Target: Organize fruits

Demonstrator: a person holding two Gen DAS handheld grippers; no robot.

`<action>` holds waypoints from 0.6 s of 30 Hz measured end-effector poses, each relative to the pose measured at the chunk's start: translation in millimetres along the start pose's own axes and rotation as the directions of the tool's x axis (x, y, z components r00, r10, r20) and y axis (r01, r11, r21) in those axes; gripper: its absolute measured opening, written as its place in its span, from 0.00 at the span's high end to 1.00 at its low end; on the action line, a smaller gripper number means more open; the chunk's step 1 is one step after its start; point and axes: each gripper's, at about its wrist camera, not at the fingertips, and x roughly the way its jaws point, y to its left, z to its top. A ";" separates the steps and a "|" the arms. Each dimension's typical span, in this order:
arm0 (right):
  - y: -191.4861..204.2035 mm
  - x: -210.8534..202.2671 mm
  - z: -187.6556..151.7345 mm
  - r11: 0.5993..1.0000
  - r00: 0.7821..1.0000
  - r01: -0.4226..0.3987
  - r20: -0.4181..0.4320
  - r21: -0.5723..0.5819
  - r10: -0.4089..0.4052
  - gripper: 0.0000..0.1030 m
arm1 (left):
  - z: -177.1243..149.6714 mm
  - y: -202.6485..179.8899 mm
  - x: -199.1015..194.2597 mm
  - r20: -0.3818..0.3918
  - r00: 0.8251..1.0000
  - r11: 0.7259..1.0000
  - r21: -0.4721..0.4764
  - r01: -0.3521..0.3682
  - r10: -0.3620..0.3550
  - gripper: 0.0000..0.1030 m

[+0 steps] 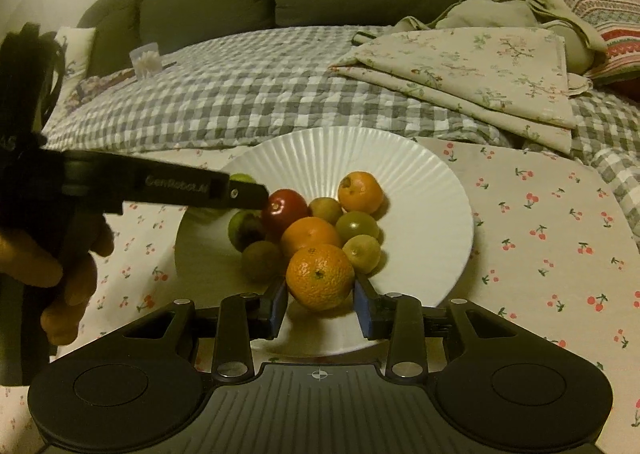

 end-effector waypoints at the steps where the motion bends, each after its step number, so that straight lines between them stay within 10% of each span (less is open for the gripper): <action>1: -1.2 -1.4 0.6 1.000 1.000 -0.004 0.006 0.009 0.004 0.58 | 0.1 0.5 -0.8 0.000 1.000 1.000 -0.002 0.000 0.000 0.64; 18: -11.9 -27.1 13.0 0.997 0.998 0.019 0.058 0.077 -0.024 0.40 | -18.6 10.8 -66.1 0.042 0.995 0.995 -0.048 -0.090 0.092 0.48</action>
